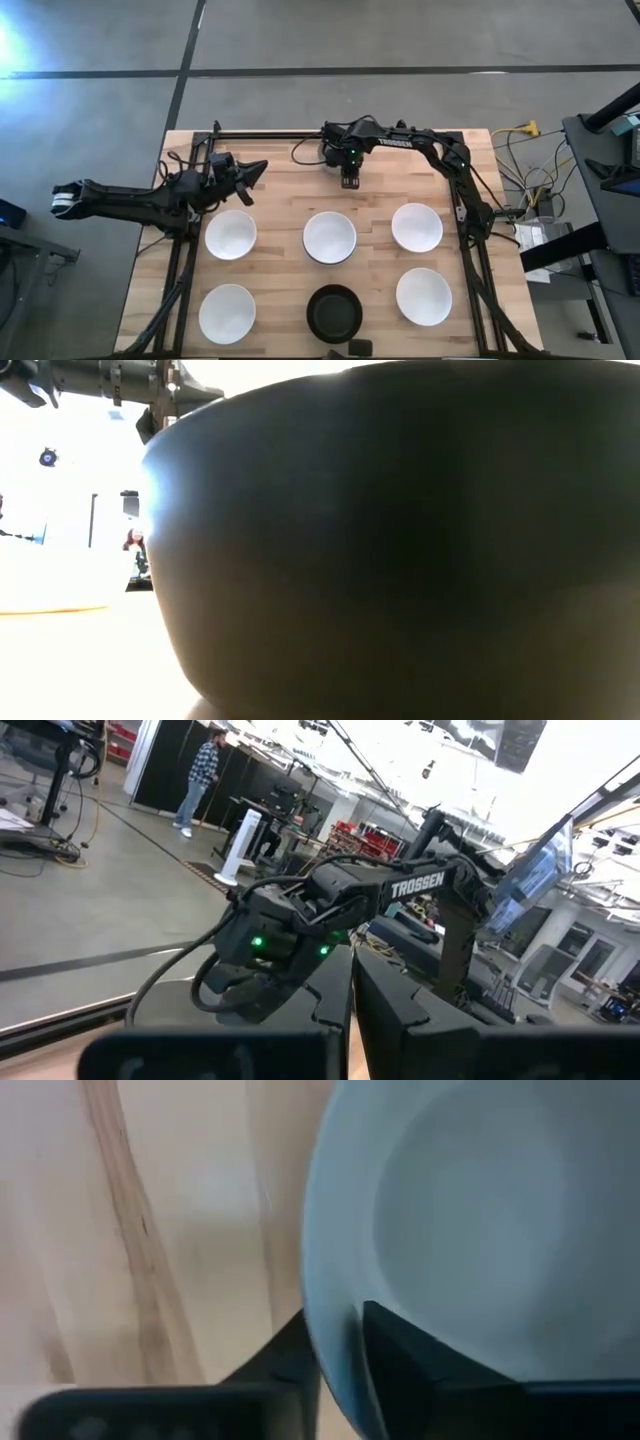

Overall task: Nest bowls inside each other
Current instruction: Stack the light gray bowl on top of the white bowl

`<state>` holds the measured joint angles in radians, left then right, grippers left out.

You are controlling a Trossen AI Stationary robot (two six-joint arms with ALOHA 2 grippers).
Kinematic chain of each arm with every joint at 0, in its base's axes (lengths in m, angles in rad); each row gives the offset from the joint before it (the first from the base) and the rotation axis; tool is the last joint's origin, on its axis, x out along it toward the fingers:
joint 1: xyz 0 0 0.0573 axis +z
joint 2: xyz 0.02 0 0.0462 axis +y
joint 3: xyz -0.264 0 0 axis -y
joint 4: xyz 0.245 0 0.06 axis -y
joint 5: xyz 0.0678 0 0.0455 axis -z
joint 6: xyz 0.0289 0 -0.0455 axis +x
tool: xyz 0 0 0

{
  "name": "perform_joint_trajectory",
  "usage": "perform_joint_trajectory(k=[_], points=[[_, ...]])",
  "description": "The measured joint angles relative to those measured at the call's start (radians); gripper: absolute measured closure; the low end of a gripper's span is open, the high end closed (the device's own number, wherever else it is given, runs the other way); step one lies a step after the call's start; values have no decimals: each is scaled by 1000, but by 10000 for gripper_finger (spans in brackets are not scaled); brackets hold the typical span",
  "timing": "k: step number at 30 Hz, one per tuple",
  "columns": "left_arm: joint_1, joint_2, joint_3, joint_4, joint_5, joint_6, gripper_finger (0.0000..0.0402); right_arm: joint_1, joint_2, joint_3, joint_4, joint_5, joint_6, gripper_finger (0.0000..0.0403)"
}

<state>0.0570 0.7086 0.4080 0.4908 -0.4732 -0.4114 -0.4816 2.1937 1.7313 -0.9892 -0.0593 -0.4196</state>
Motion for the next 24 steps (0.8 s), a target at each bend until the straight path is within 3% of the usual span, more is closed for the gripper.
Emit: perform_joint_trajectory(k=[4, 15, 24], points=[[0, -7, 0, -1, 0, 0, 402, 2, -18, 0, -7, 4, 43, 387], [0, -50, 1, -1, 0, 6, 402, 62, -229, 0, -31, -113, 171, 394], [0, -65, 1, -3, 0, 31, 402, 269, -448, -2, -22, -161, 288, 394]])
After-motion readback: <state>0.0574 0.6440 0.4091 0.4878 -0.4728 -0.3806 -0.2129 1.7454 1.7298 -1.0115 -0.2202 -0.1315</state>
